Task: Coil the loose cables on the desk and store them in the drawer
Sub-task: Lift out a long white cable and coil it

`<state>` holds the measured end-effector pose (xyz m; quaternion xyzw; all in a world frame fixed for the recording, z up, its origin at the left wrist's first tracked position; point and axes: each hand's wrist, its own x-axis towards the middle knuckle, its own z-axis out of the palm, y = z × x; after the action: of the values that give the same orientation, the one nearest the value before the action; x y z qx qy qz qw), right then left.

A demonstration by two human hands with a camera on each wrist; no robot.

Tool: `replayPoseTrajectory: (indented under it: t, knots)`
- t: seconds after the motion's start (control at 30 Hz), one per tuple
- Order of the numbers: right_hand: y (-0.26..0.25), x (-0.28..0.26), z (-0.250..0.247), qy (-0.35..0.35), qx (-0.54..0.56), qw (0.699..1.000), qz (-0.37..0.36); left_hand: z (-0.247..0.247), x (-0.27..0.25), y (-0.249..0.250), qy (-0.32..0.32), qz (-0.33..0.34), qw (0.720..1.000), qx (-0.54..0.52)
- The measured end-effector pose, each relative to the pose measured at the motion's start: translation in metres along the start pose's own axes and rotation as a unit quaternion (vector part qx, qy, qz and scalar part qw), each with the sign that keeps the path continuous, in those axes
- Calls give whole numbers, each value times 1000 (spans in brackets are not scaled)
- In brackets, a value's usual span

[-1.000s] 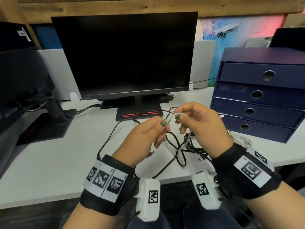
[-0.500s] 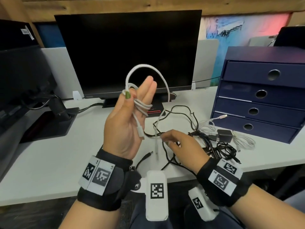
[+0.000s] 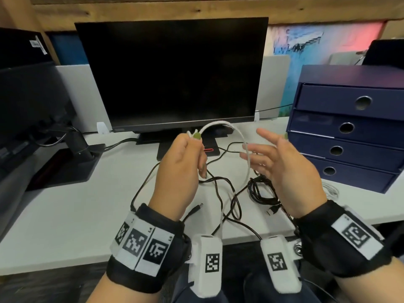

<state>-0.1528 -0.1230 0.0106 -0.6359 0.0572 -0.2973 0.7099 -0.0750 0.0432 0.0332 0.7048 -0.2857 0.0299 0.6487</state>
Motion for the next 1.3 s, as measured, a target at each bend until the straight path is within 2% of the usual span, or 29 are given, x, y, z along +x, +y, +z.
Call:
replayPoseTrajectory:
  t: [0.1, 0.2, 0.3, 0.4, 0.53, 0.6, 0.67, 0.77, 0.87, 0.93, 0.97, 1.03, 1.1, 1.17, 1.23, 1.3]
  knots:
    - [-7, -5, 8, -46, -99, 993, -47, 8, -3, -3, -43, -20, 998, -27]
    - [-4, -8, 17, -23, -142, 987, -70, 13, -7, -1, -110, -50, 988, -94]
    - [-4, -10, 23, -12, -103, 994, -26, 14, -12, 5, -187, -83, 948, -245]
    - [-1, -9, 30, -75, -122, 989, 23, 15, -16, 9, -217, -90, 904, -358]
    - [5, -9, 28, -140, -180, 970, 85, 20, -19, 7, -204, -66, 892, -397]
    - [4, -13, 23, -167, -163, 967, 99, 24, -21, 5, -205, -61, 887, -408]
    - [3, -18, 20, -187, -106, 970, 110, 26, -22, 4, -196, -46, 900, -386]
    - [10, -27, 22, -222, -63, 966, 116, 28, -22, 0, -162, 1, 942, -292]
    - [19, -38, 25, -274, -125, 945, 126, 25, -19, -6, -108, 102, 985, -83]
    - [21, -44, 27, -289, -187, 930, 129, 20, -17, -11, -77, 157, 983, 54]
    - [20, -45, 26, -280, -232, 926, 104, 18, -15, -13, -72, 170, 978, 101]
    - [11, -44, 23, -226, -340, 913, 7, 13, -11, -18, -90, 168, 965, 178]
    - [-5, -41, 17, -173, -381, 905, -75, 10, -8, -25, -104, 155, 951, 248]
    - [-20, -35, 9, -162, -385, 899, -133, 10, -8, -27, -123, 135, 949, 257]
    - [-30, -27, 0, -164, -389, 891, -168, 11, -10, -23, -151, 105, 963, 196]
    - [-35, -21, -6, -149, -417, 871, -215, 12, -12, -17, -187, 76, 972, 121]
